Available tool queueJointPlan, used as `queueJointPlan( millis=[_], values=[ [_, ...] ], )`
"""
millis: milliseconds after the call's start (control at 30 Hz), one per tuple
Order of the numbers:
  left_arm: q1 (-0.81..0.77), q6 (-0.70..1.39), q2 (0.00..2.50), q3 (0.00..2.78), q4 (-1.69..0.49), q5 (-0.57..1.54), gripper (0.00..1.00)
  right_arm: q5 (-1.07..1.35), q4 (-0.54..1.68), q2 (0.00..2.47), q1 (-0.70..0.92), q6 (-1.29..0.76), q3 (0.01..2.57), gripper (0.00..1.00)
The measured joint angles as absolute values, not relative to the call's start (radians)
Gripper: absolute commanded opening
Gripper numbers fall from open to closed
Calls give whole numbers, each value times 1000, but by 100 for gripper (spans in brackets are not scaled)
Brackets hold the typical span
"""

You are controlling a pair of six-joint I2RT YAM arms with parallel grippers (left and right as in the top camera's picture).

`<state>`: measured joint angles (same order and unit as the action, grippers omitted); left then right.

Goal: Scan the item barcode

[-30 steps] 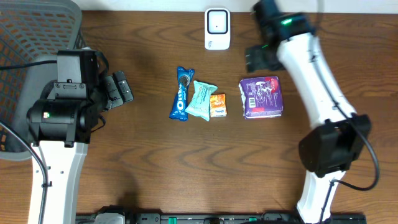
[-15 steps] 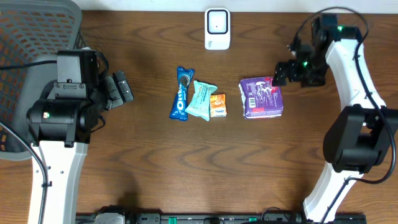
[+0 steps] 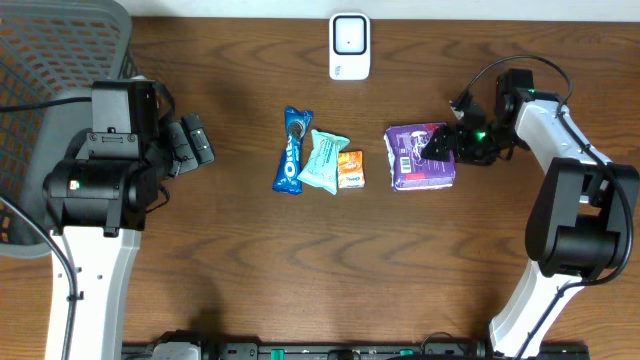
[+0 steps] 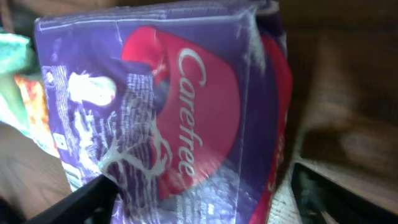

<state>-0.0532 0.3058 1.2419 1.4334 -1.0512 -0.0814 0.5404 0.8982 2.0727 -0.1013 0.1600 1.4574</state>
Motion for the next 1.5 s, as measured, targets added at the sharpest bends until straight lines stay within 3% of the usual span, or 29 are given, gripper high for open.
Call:
queueJointPlan(
  millis=[67, 167, 333, 467, 767, 1000, 1200, 1500],
  values=[
    [-53, 306, 1242, 1433, -1051, -81, 98, 550, 873, 2073, -101, 138, 1457, 72],
    [-53, 306, 1242, 1433, -1051, -81, 98, 547, 828, 2073, -102, 90, 1457, 63],
    [-53, 306, 1242, 1433, -1051, -81, 98, 517, 795, 2073, -105, 16, 1457, 61],
    [-53, 306, 1242, 1433, -1051, -81, 98, 502, 797, 2073, -125, -6, 1457, 46],
    [-53, 306, 1242, 1433, -1051, -81, 98, 421, 840, 2073, -180, -17, 1476, 47],
    [-53, 306, 1242, 1433, -1051, -81, 98, 323, 1006, 2073, -265, 51, 1662, 45],
    [-53, 306, 1242, 1433, -1051, -81, 98, 282, 1101, 2073, -264, 85, 1813, 56],
    [-53, 306, 1242, 1433, -1052, -81, 98, 389, 1266, 2073, -258, 62, 1762, 58]
  ],
)
